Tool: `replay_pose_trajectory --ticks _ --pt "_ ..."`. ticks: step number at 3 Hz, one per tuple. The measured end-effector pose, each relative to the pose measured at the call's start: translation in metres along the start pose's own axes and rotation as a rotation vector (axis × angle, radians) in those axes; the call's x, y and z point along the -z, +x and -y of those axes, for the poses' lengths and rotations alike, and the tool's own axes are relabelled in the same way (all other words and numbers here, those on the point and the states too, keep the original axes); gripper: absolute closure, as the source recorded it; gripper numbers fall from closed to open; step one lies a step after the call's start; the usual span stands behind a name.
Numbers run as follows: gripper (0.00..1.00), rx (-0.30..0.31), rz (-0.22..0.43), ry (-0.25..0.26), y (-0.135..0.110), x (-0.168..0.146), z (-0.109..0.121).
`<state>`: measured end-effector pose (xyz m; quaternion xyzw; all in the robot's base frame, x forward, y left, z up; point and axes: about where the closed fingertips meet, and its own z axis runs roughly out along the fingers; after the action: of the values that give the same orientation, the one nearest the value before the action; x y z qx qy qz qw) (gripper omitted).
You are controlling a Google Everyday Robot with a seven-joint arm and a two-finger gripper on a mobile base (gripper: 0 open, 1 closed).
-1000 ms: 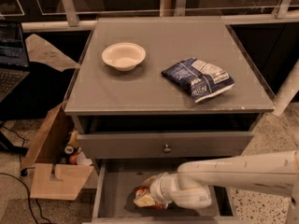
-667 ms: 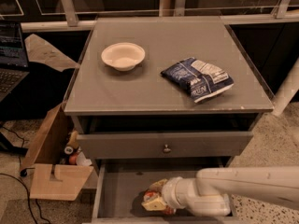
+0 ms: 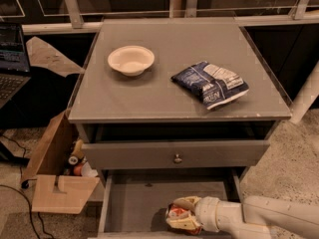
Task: Pick coke can from middle drawer and place on counter
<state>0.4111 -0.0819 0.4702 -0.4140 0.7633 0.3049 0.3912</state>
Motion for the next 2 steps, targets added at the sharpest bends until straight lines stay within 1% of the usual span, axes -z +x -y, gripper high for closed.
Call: replay_pose_trajectory --ticks 1,2 --pt "1.00 -0.010 0.079 -0.059 -0.0151 -0.0005 -0.0145" --pt "1.00 -0.010 0.079 -0.059 -0.0154 -0.0005 -0.0147"
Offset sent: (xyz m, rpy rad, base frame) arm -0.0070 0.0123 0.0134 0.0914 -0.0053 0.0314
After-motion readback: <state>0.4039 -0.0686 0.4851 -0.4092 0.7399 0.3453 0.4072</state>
